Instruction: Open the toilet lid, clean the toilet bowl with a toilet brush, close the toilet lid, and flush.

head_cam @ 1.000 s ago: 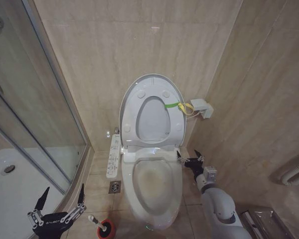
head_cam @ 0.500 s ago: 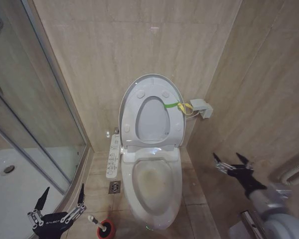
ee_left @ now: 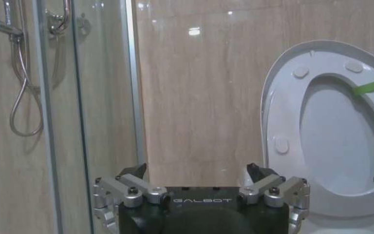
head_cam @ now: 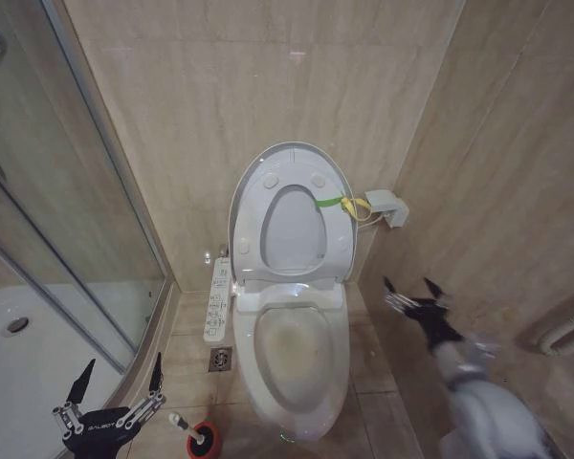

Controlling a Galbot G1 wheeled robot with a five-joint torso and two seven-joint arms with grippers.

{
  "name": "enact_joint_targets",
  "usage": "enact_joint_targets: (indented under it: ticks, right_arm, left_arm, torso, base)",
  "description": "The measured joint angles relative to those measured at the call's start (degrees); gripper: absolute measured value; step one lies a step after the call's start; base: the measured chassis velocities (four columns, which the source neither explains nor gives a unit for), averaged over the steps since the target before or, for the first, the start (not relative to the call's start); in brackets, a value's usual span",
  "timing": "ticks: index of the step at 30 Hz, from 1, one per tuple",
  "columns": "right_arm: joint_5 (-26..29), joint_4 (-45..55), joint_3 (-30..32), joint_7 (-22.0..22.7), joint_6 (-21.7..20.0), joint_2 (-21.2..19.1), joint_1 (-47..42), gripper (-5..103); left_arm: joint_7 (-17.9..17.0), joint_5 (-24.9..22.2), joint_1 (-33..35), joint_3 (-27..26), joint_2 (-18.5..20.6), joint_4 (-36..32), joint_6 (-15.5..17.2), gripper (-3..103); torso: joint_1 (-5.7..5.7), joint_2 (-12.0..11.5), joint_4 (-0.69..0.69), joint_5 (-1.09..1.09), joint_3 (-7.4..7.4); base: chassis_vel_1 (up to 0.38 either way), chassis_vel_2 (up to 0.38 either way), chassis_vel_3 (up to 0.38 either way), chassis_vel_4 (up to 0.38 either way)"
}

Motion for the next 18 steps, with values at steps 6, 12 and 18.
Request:
enact_joint_targets:
  ticks: [6,12,18]
  right_arm:
    - [-0.4,-0.5,-0.7,0.4,0.4,0.2,0.5,100]
    - [0.3,-5.1,-1.3,1.6,2.0,-0.8,6.8,100]
    - [0.6,-5.8,-1.4,1.8,2.3,-0.9,8.0,100]
  left_arm:
    - [0.0,0.0,0.0,0.0,0.0,0.0,0.0,100]
    - [0.0,0.0,0.0,0.0,0.0,0.0,0.0,100]
    - [0.0,0.0,0.0,0.0,0.0,0.0,0.0,100]
  torso:
    - [-0.01,0.0,-0.05,-0.02,-0.01]
    - [0.00,0.0,-0.01,0.00,0.00]
    - [0.00,0.0,-0.04,0.00,0.00]
  base:
    - [0.000,0.000,0.000,0.000]
    - [0.000,0.000,0.000,0.000]
    - [0.000,0.000,0.000,0.000]
